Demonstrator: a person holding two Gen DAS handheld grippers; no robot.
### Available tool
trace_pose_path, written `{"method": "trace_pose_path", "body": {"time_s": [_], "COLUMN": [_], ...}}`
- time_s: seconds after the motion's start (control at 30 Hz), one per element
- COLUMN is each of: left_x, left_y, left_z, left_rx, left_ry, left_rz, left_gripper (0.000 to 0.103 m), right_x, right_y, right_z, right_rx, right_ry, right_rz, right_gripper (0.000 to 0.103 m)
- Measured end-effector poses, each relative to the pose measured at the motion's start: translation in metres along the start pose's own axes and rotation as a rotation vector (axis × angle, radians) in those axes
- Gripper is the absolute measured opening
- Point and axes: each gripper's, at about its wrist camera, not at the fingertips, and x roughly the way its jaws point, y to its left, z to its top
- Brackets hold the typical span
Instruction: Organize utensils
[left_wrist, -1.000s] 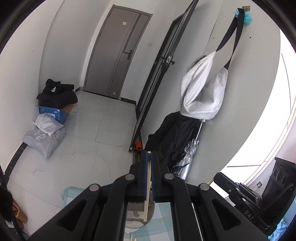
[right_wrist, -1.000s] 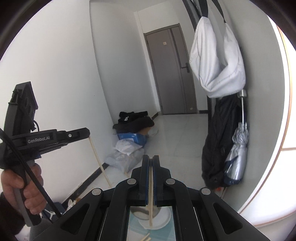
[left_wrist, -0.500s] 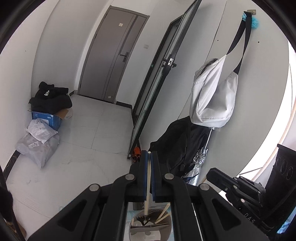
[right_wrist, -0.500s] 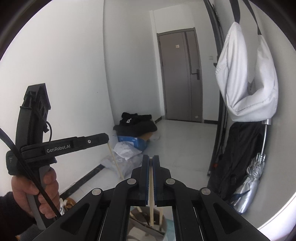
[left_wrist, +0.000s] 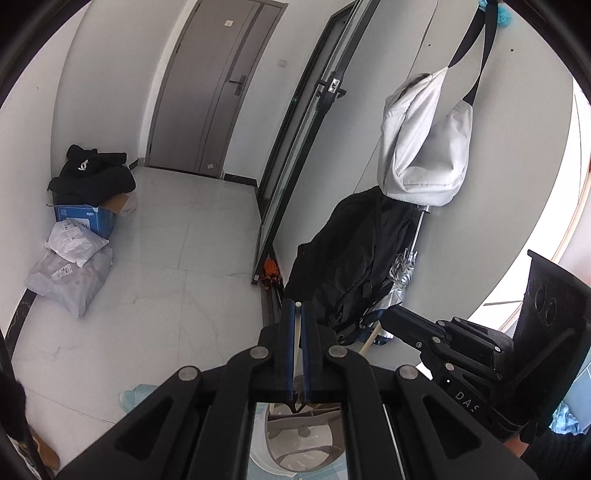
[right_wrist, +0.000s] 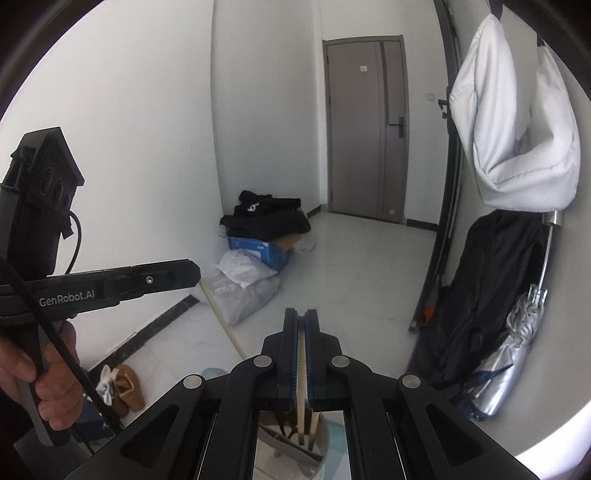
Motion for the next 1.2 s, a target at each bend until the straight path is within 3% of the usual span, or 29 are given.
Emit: {"method": "trace_pose_path", "body": {"time_s": [0.2, 0.27, 0.4, 0.5, 0.57, 0.63, 0.7, 0.8, 0.87, 1.1, 1.2], "left_x": [0.023, 0.032, 0.036, 0.024, 0.008, -0.008, -0.019, -0.037, -0.049, -0.089, -0.099], "left_y": [-0.003, -0.006, 0.004, 0.008, 0.008, 0.008, 0.009, 0.002, -0.008, -0.041, -0.048], "left_z": [-0.011, -0.014, -0.014, -0.012, -0.011, -0.013, -0.017, -0.025, -0.03, -0.051, -0.062], "left_rx": [0.005, 0.023, -0.054, -0.087, -0.09, -0.098, -0.112, -0.123, -0.108, -0.052, -0.039], "left_ry": [0.091, 0.129, 0.191, 0.184, 0.137, 0.093, 0.08, 0.052, 0.024, -0.045, -0.067], "left_rz": [0.004, 0.042, 0.038, 0.053, 0.084, 0.112, 0.155, 0.225, 0.264, 0.308, 0.314], "left_gripper": [0.0, 0.0, 0.003, 0.03, 0.055, 0.059, 0.06, 0.071, 0.086, 0.095, 0.096], "right_x": [0.011, 0.016, 0.02, 0.013, 0.001, -0.014, -0.028, -0.045, -0.059, -0.103, -0.122], "right_y": [-0.004, -0.004, -0.006, -0.005, -0.003, -0.003, -0.003, -0.003, -0.003, 0.007, 0.015], "right_z": [-0.014, -0.021, -0.036, -0.044, -0.049, -0.055, -0.059, -0.063, -0.065, -0.072, -0.08], "right_rx": [0.006, 0.012, 0.039, 0.057, 0.056, 0.064, 0.07, 0.101, 0.125, 0.167, 0.156], "right_ry": [0.046, 0.069, 0.116, 0.127, 0.111, 0.092, 0.074, 0.079, 0.066, 0.015, -0.017], "right_rz": [0.023, 0.034, 0.062, 0.083, 0.074, 0.058, 0.04, 0.068, 0.076, 0.076, 0.002], "right_gripper": [0.003, 0.003, 0.006, 0.007, 0.012, 0.031, 0.039, 0.041, 0.041, 0.059, 0.07]}}
